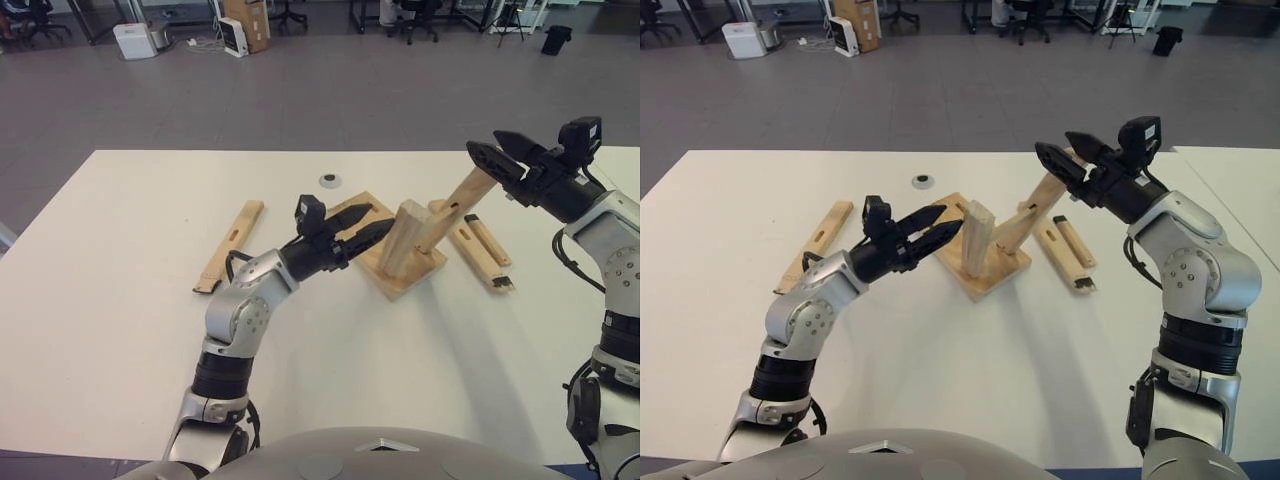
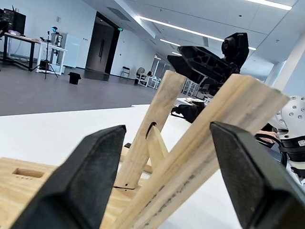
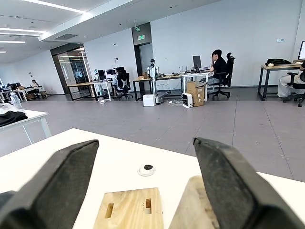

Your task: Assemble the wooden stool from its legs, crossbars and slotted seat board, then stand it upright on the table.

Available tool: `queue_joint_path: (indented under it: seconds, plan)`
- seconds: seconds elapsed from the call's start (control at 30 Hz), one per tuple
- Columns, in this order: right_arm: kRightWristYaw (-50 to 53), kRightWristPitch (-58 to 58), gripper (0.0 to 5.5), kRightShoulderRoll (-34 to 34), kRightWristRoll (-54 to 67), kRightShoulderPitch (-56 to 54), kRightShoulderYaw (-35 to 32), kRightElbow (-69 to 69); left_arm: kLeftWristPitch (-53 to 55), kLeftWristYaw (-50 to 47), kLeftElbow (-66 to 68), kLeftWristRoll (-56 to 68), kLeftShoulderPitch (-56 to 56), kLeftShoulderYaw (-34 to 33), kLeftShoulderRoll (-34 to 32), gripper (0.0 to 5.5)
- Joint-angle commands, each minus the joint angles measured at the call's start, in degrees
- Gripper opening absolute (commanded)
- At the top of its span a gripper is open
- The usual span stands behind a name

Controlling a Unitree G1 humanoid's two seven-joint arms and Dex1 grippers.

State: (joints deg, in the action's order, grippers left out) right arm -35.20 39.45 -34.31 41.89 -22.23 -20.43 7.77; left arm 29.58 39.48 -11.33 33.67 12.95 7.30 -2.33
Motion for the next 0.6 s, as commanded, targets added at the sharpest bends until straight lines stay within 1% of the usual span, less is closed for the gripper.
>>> queue_joint_path:
  seconds: [0.03, 0.17, 0.3, 0.37, 0.47, 0.6]
  plan:
    - [-0.2, -2.2, 3.7, -0.7, -0.9, -1.7, -1.2, -2.6, -0.5, -0.6, 1.4, -0.6, 1.2, 1.1, 0.4, 3.25]
    - [-0.8, -3.8, 3.7, -1.0, 0.2, -4.4, -3.1, -5.2, -0.9, -0.5, 2.2, -0.8, 1.0, 0.9, 0.0, 3.25]
    - [-5.4, -2.7, 3.7, -3.7, -3.3, -3.0, 2.1, -9.5, -1.1, -0.7, 2.5, -0.7, 1.3, 0.7, -0.1, 3.25]
    - [-8.0, -1.4, 3.7, -3.6, -3.3, -1.6, 4.4, -10.5, -1.2, -0.8, 2.7, -0.7, 1.6, 0.6, -0.1, 3.25]
    - [-9.4, -1.4, 3.7, -3.1, -5.4, -2.7, 7.6, -13.4, -1.4, -0.9, 2.8, -0.6, 1.7, 0.4, -0.1, 3.25]
    - [-10.6, -1.1, 3.7, -2.6, -5.0, -3.9, 8.5, -12.8, -1.7, -1.2, 2.6, -0.9, 1.2, 0.6, -0.1, 3.25]
